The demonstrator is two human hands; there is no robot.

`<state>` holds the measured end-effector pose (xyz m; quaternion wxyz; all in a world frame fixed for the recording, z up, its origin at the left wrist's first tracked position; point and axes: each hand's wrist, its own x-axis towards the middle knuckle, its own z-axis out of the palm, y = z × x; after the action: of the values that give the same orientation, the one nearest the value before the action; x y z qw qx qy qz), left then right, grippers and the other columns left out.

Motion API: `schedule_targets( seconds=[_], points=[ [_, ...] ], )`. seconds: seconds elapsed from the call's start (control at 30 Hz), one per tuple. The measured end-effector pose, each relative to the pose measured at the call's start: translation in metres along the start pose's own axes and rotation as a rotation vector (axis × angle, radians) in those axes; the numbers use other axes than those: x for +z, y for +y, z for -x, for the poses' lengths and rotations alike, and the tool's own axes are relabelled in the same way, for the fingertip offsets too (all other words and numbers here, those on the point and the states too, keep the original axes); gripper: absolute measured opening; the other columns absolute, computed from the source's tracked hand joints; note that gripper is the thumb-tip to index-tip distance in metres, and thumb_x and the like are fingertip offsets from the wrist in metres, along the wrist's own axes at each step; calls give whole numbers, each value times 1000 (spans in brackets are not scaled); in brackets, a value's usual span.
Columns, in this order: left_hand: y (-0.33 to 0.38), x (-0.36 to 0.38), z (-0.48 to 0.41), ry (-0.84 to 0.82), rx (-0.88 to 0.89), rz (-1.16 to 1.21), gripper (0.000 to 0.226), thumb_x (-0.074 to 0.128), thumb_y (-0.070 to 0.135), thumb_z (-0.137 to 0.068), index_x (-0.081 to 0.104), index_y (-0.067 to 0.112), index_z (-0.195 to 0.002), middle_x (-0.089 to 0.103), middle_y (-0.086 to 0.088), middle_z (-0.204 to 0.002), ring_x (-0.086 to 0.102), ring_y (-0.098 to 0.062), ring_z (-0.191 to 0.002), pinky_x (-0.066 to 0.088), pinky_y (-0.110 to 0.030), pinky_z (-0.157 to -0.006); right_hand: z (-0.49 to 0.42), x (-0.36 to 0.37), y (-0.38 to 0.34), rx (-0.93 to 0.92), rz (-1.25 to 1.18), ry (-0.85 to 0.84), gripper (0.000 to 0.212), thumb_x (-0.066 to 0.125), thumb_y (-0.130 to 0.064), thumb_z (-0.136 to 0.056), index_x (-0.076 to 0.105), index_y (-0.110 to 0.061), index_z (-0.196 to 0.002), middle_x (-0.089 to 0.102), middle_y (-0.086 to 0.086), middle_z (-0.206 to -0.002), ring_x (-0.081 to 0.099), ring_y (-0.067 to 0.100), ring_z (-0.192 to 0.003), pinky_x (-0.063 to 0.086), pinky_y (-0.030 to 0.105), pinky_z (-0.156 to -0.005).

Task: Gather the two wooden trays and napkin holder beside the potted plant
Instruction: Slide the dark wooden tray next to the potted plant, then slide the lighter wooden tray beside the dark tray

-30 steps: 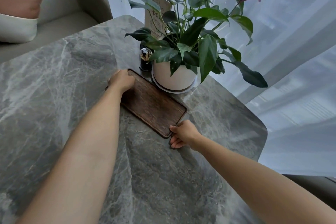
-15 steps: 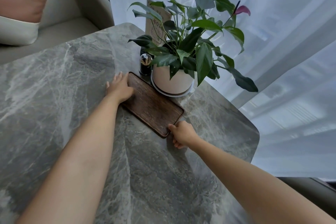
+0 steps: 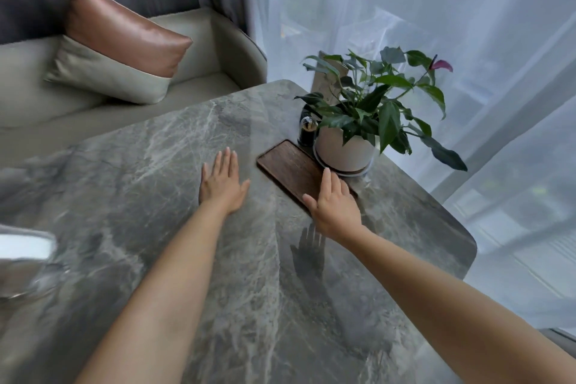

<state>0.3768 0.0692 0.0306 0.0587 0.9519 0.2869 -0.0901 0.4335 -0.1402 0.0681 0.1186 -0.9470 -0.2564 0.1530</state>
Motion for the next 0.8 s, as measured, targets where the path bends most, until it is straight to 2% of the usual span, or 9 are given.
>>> schedule_targets(
  seconds=[0.13, 0.23, 0.53, 0.8],
  points=[
    [-39, -17, 48, 65, -43, 20, 70, 23, 44, -99, -12, 11, -150, -16, -3, -160, -13, -17, -148, -6, -41, -120, 21, -1, -50, -114, 70, 26, 76, 22, -50, -97, -12, -7, -150, -12, 13, -160, -11, 26, -149, 1, 40, -121],
    [-78, -27, 89, 112, -93, 23, 70, 23, 45, -98, -13, 13, -150, -16, -1, -160, -13, -16, -148, -7, -41, -120, 37, 1, -95, -209, 123, 50, 76, 19, -52, -97, -16, -8, -148, -21, 12, -158, -19, 26, -147, -3, 41, -120],
    [-219, -49, 212, 216, -307, 10, 70, 26, 43, -98, -9, 13, -151, -13, -2, -161, -10, -16, -149, -5, -40, -120, 99, 24, -240, -467, 122, 51, 76, 20, -49, -97, -22, -9, -146, -27, 8, -157, -23, 22, -146, -8, 38, -120],
    [-328, -41, 318, 193, -534, -3, 68, 22, 45, -99, -10, 13, -151, -17, -2, -160, -12, -17, -149, -5, -41, -120, 164, 74, -344, -667, 168, -32, 76, 21, -48, -98, -19, -7, -147, -23, 10, -158, -20, 24, -147, -5, 38, -120]
  ],
)
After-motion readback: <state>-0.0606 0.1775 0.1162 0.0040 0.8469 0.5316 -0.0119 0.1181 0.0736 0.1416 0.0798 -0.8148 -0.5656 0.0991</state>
